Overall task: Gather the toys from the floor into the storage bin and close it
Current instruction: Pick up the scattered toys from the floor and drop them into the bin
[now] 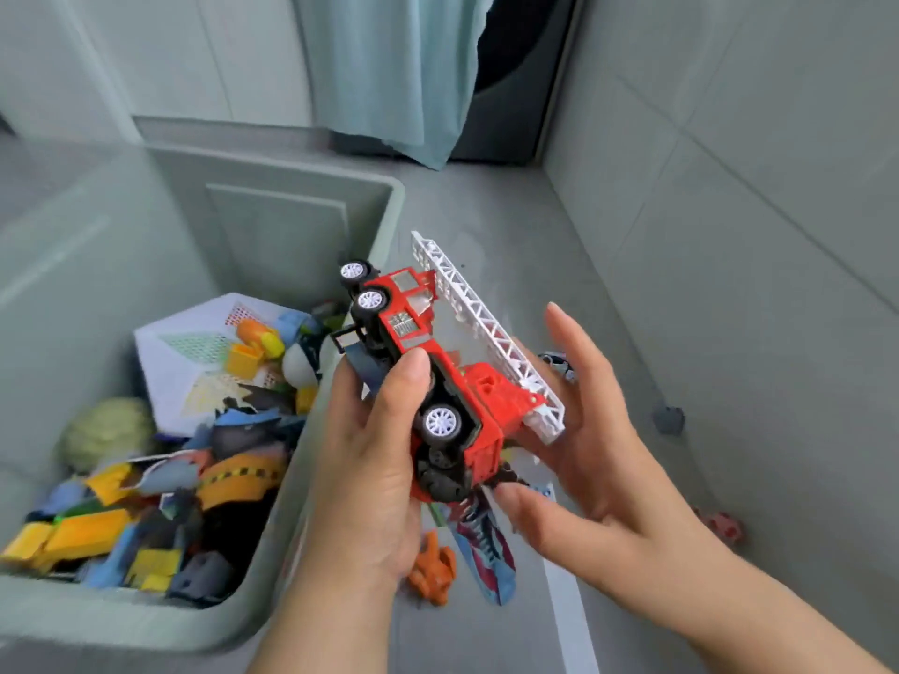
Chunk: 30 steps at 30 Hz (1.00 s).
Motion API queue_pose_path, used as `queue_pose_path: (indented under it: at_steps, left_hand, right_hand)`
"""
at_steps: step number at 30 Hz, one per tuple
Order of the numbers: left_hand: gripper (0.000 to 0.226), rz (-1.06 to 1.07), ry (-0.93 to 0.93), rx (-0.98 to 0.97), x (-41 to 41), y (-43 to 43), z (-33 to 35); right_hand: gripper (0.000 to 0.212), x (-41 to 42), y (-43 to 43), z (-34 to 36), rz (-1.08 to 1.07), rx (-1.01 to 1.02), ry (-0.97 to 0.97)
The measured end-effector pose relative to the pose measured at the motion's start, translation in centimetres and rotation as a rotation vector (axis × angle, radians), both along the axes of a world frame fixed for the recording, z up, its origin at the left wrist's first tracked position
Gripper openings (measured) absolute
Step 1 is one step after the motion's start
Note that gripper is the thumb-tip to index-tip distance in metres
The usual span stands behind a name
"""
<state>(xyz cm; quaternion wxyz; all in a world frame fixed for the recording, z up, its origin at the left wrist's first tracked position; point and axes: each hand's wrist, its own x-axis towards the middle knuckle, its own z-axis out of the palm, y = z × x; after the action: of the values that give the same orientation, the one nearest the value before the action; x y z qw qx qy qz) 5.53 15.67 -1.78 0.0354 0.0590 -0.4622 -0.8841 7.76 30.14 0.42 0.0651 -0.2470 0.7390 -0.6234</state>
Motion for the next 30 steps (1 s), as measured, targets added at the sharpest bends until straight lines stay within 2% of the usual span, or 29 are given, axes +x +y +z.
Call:
queue_pose_path:
  at_steps: [3, 6, 10, 12, 14, 16, 17, 19, 20, 22, 24, 25, 27, 30]
  left_hand:
    - [0.07, 0.149, 0.048, -0.041, 0.3, -3.8, 2.7]
    - [0.065, 0.272, 0.034, -0.075, 1.0, -7.1, 4.3]
    - [0.065, 0.503, -0.096, -0.169, 0.9, -10.7, 4.1]
    - [0.073, 0.591, -0.223, -0.215, 0.5, -12.6, 2.8]
    - [0.067, 0.6, -0.344, -0.258, 0.5, -14.0, 1.6]
    - [0.052, 0.574, -0.429, -0.292, 0.6, -14.9, 0.4]
    - [0.049, 0.552, -0.458, -0.319, 0.6, -15.2, -0.3]
    - [0.056, 0.529, -0.473, -0.383, 0.5, -15.7, -1.4]
    - [0.066, 0.535, -0.467, -0.424, 0.5, -15.7, -1.7]
    - [0.089, 0.567, -0.465, -0.509, 0.3, -15.6, -2.2]
    - [0.092, 0.569, -0.468, -0.565, 0.2, -15.1, -1.8]
    - [0.089, 0.556, -0.472, -0.573, 0.3, -15.0, -1.8]
    - [0.084, 0.573, -0.445, -0.597, 0.1, -14.5, -2.0]
    - [0.081, 0.707, -0.387, -0.72, -0.2, -13.3, -1.5]
  right_hand:
    - [0.092, -0.4, -4.1, 1.8, 0.086, -0.117, -0.04]
    - [0.093, -1.1, -8.3, 2.7, 0.113, -0.123, -0.056]
    - [0.075, -2.6, -13.4, 3.3, 0.057, -0.059, -0.24]
    - [0.059, -3.9, -16.0, 2.8, 0.001, 0.061, -0.312]
    - [0.048, -5.1, -18.2, 1.9, -0.033, 0.268, -0.272]
    - [0.045, -5.9, -20.1, 1.0, -0.067, 0.458, -0.185]
    - [0.053, -6.1, -20.9, 0.4, -0.087, 0.527, -0.163]
    - [0.067, -6.2, -22.0, -0.6, -0.109, 0.578, -0.162]
    - [0.069, -6.1, -22.3, -1.1, -0.106, 0.59, -0.154]
    - [0.058, -6.2, -22.7, -2.6, -0.092, 0.603, -0.123]
    - [0.039, -6.2, -22.7, -3.5, -0.099, 0.623, -0.118]
    - [0.038, -6.1, -22.7, -3.6, -0.099, 0.631, -0.128]
    - [0.055, -5.9, -22.3, -3.0, -0.065, 0.578, -0.195]
    - [0.085, -6.0, -19.8, -0.5, -0.025, 0.489, -0.256]
